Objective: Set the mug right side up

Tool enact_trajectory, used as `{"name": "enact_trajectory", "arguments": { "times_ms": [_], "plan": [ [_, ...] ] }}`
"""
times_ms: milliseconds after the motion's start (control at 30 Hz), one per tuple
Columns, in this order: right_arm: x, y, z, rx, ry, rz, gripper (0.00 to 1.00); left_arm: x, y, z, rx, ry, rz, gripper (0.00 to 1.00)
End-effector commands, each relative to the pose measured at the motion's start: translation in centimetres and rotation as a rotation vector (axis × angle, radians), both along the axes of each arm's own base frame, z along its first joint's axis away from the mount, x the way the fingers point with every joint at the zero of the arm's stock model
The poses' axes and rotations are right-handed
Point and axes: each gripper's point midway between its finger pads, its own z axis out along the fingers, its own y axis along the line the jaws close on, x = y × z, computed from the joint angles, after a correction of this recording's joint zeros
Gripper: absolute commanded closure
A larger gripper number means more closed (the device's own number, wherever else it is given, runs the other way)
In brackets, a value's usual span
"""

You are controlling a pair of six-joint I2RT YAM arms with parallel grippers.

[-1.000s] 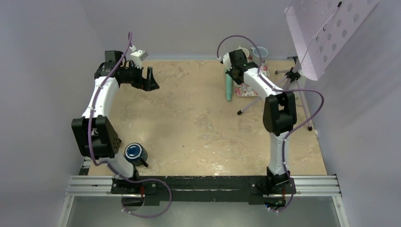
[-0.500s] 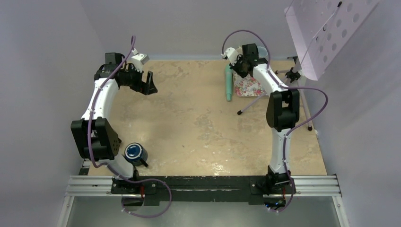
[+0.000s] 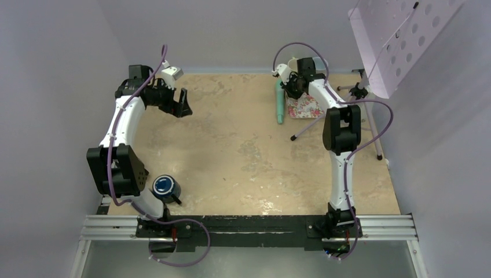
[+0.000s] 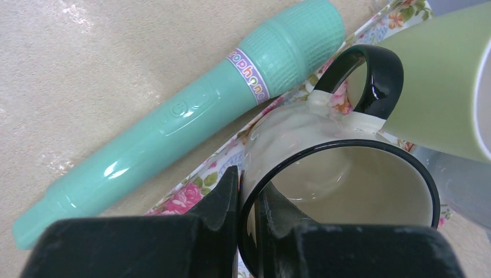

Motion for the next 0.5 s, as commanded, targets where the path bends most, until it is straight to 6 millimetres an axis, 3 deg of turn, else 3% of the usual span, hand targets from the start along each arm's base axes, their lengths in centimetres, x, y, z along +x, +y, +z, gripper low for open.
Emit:
{"name": "enact_trajectory", "arguments": {
  "times_ms": [0, 133, 233, 467],
  "plan": [
    [2.3, 0.4, 3.6, 0.004, -0.132, 0.017, 1.0, 0.5, 0.1, 1.2, 0.008, -0.042, -0.011, 0.0],
    [3.3, -0.1, 4.2, -0.012, -0.171, -0.014, 0.97, 0.5, 0.0, 1.3, 0.004, -0.036, -0.01, 0.0],
    [3.9, -0.4, 5.5, -0.005, -0.204, -0.057, 0.68, 0.4, 0.1, 1.4, 0.007, -0.034, -0.013, 0.0],
    [4.0, -0.7, 9.6, -0.014, -0.279, -0.073, 0.51, -0.3, 0.2, 1.6, 0.039, -0.033, -0.066, 0.0]
  ]
}}
